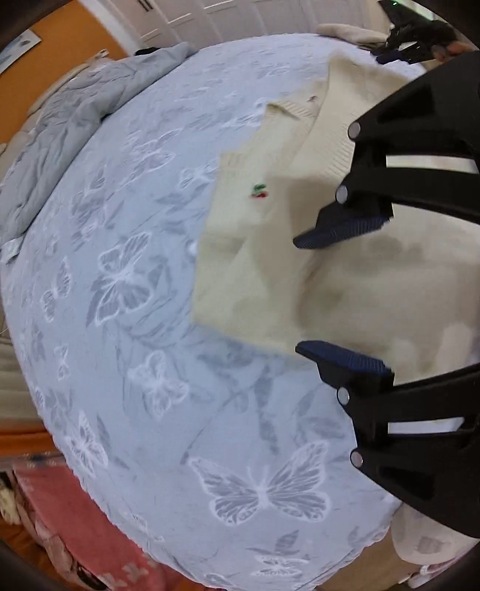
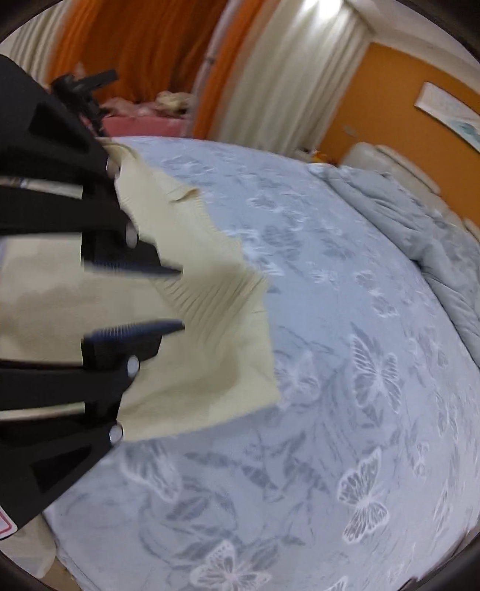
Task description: Fold small clothes
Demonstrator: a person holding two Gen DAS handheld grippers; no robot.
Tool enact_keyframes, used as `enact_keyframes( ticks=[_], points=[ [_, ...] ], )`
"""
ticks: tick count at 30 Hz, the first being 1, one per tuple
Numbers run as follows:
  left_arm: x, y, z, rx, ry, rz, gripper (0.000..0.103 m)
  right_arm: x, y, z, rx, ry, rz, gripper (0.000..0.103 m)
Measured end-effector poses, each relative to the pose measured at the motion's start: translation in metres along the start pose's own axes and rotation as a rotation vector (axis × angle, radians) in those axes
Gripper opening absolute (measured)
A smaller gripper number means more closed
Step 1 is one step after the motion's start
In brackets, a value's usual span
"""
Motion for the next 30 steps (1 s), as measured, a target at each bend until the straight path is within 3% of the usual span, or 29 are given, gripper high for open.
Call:
enact_keyframes(
  ticks=[1, 2, 3, 5, 9, 10, 12, 13, 14, 15, 16, 20, 23, 25, 26, 28, 30],
  points=[
    [-0.007, 0.001, -0.003, 0.0, -0.026, 0.024, 0.067, -0.008, 0.001, 0.0, 0.002, 0.001, 0.029, 0.075],
    [-0.013, 0.001, -0.006, 0.004, -0.046, 0.048, 0.086, -0.018, 0.001, 0.002, -0.01, -0.013, 0.074, 0.078],
    [-0.023, 0.0, -0.009, 0.022, -0.059, 0.091, 0.09, -0.025, 0.0, 0.001, -0.046, -0.03, 0.102, 0.078],
    [-0.029, -0.004, -0.005, 0.099, -0.032, 0.132, 0.09, -0.019, 0.002, 0.002, -0.123, -0.069, 0.073, 0.078],
    [0.004, -0.005, 0.018, 0.245, 0.045, 0.069, 0.09, 0.021, -0.002, 0.008, -0.19, -0.154, -0.023, 0.078],
    [0.013, -0.006, 0.021, 0.251, 0.057, 0.053, 0.087, 0.029, -0.003, 0.01, -0.201, -0.169, -0.036, 0.078],
    [0.037, -0.007, 0.024, 0.233, 0.066, -0.021, 0.053, 0.05, -0.007, 0.012, -0.223, -0.213, -0.079, 0.074],
    [0.049, -0.008, 0.024, 0.219, 0.071, -0.074, 0.028, 0.059, -0.01, 0.013, -0.231, -0.214, -0.105, 0.049],
    [0.052, -0.007, 0.022, 0.204, 0.088, -0.086, 0.01, 0.064, -0.015, 0.01, -0.241, -0.204, -0.123, 0.023],
    [0.049, -0.005, 0.023, 0.199, 0.082, -0.077, 0.01, 0.067, -0.016, 0.006, -0.252, -0.208, -0.142, 0.008],
    [0.041, -0.002, 0.024, 0.194, 0.07, -0.058, 0.009, 0.062, -0.015, 0.002, -0.249, -0.192, -0.131, 0.007],
    [-0.021, 0.025, 0.028, 0.149, -0.043, 0.048, 0.009, -0.015, 0.015, -0.045, -0.227, 0.039, 0.071, 0.007],
    [-0.041, 0.054, 0.035, 0.14, -0.03, 0.114, 0.009, -0.043, 0.038, -0.056, -0.228, 0.068, 0.157, 0.007],
    [-0.023, 0.068, 0.039, 0.149, -0.005, 0.095, 0.009, -0.023, 0.049, -0.041, -0.202, 0.025, 0.131, 0.007],
    [-0.005, 0.072, 0.041, 0.146, 0.009, 0.059, 0.01, 0.002, 0.052, -0.022, -0.155, -0.002, 0.076, 0.007],
    [0.043, 0.068, 0.044, 0.163, 0.086, -0.022, 0.011, 0.056, 0.047, 0.017, -0.075, -0.109, -0.048, 0.008],
    [0.085, 0.054, 0.039, 0.163, 0.177, -0.076, 0.014, 0.083, 0.039, 0.039, -0.072, -0.214, -0.134, 0.008]
  ],
)
Point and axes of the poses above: each gripper's, at about its wrist camera, not at the fingertips, and x roughly the way its jaws point, z to its right, y to its top, the point moved 3 cm from there along x, roughly the way its jaws point, and after that the axes turned 1 degree about y, right-handed, at the moved point
